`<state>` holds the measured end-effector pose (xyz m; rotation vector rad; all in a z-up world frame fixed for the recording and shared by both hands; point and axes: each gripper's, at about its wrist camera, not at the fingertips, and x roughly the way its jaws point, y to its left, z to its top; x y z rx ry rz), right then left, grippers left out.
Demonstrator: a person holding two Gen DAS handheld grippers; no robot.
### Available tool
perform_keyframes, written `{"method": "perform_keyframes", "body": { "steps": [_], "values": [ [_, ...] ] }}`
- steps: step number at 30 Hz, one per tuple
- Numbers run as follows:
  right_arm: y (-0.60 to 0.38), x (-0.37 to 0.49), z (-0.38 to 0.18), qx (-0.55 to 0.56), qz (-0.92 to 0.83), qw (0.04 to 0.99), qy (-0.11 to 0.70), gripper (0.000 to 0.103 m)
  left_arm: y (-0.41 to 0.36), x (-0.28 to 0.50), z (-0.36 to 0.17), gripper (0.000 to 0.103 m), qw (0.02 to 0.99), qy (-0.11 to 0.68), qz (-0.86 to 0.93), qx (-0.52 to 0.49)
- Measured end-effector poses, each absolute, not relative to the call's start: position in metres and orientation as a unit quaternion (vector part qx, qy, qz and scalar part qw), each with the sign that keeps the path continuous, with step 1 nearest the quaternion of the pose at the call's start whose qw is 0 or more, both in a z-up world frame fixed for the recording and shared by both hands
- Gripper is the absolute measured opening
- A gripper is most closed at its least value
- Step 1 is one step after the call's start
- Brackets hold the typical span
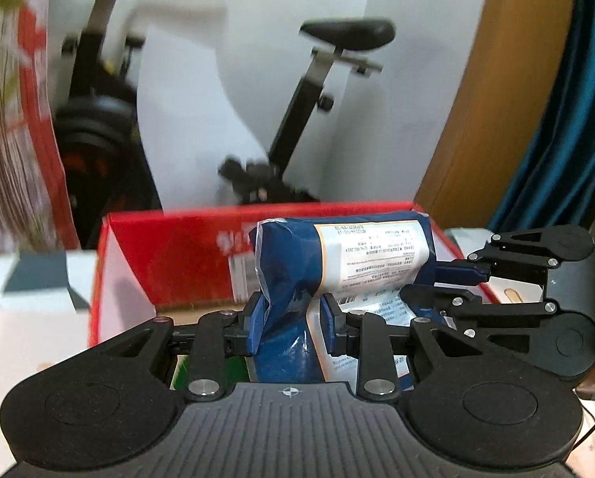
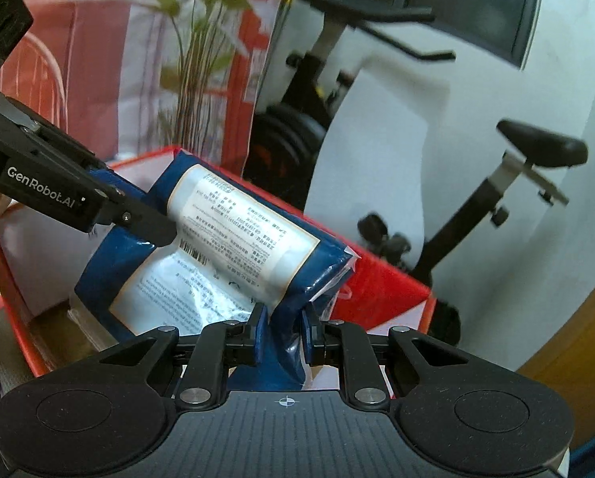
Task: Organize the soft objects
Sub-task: 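Carry the package over the red box and lower it inside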
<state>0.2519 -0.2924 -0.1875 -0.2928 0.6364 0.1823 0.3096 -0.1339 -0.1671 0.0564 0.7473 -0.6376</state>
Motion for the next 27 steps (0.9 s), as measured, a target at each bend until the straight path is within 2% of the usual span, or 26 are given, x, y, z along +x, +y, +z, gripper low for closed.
{"method": "perform_keyframes", "body": {
  "steps": [12, 15, 27],
  "values": [
    [-0.290, 0.268, -0.206, -0.112, 0.078, 0.902, 0.409, 0.016, -0.138, 0.330, -0.193, 0.031, 0.848, 0.435, -0.301, 0.034],
    [-0.292, 0.274, -0.213, -0.097, 0.075, 0.891, 0.437, 0.016, -0.138, 0.336, -0.196, 0.035, 0.843, 0.443, -0.304, 0.023],
    [-0.301, 0.282, -0.216, -0.065, 0.069, 0.885, 0.455, 0.016, -0.137, 0.334, -0.201, 0.035, 0.852, 0.436, -0.289, 0.003]
  ]
}}
